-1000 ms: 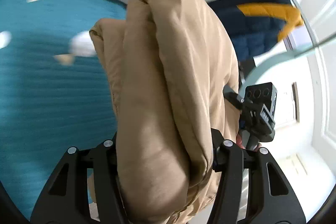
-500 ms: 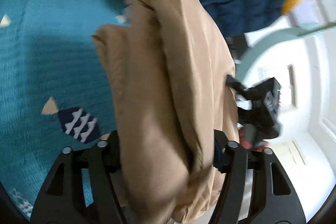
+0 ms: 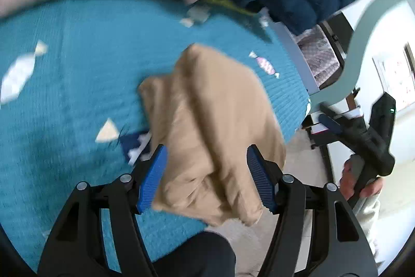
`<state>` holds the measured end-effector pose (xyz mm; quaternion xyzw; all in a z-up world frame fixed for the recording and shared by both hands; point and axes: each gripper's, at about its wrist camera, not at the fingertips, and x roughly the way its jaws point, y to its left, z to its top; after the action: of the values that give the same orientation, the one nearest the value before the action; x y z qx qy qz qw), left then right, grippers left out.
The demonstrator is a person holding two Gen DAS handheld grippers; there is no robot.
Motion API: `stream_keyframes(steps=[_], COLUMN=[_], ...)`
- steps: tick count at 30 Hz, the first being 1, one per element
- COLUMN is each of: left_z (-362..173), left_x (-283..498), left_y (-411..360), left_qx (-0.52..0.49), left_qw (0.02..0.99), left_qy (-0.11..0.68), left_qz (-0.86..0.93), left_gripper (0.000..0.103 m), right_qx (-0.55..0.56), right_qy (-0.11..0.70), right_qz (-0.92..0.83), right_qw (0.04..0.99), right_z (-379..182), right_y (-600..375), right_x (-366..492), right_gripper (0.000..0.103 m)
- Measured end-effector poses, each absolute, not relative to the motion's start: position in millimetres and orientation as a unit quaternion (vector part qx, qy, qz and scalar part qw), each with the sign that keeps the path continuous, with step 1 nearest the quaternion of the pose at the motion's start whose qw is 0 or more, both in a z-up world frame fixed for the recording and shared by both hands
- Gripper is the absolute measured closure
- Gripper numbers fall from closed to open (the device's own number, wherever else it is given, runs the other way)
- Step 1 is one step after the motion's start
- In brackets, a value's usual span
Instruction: Fold large clothes
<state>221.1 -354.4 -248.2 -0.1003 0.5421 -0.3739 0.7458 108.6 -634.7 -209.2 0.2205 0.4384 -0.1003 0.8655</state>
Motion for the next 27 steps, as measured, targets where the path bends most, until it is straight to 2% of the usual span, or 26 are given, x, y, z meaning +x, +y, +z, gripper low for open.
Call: stream_keyframes(steps=[2,4,6,12,18,22,27], left_z=[-244.7,-245.3,-249.8,-268.7,-267.8,-261.8,-261.1], left_x=[217.7,213.7,209.2,210.2,227.1,227.2,206.1], left_y=[-367.6,-388.7,-400.9,-396.3,-368.8,-358.9,-384.9], left_qx=[-0.092,-0.088,-0.083,-0.121,-0.142,-0.14,-0.125], left_qw=[0.741,0.727,0.721,0.702,0.712,0.714,0.698], left_qy=[0.537,0.542,0.548,0.577,0.582,0.58,0.574], left_qz=[-0.392,-0.412,-0.417,-0.4,-0.366,-0.366,-0.41], left_gripper=[0.039,0.039,0.039,0.039,0.039,0.039,0.039], right_qx=[0.189,0.202,0.238,0.364,0.4,0.386,0.35], right_qy=[0.464,0.496,0.528,0.539,0.527,0.538,0.469], right_qz=[-0.112,-0.115,-0.107,-0.03,-0.009,0.01,-0.033], right_qw=[0.858,0.837,0.808,0.759,0.75,0.749,0.81], right_z=[-228.9,-255.7,-282.9,-343.5,-357.2,-336.3,-276.5], right_y=[-622.1,-614.8,-609.4,-554.6,-530.1,-534.9,-570.9], right_x=[113.2,115.8,113.7,84.6,104.8,106.2,81.6], right_gripper=[0.06,0.071,0.077,0.077,0.077,0.077,0.075])
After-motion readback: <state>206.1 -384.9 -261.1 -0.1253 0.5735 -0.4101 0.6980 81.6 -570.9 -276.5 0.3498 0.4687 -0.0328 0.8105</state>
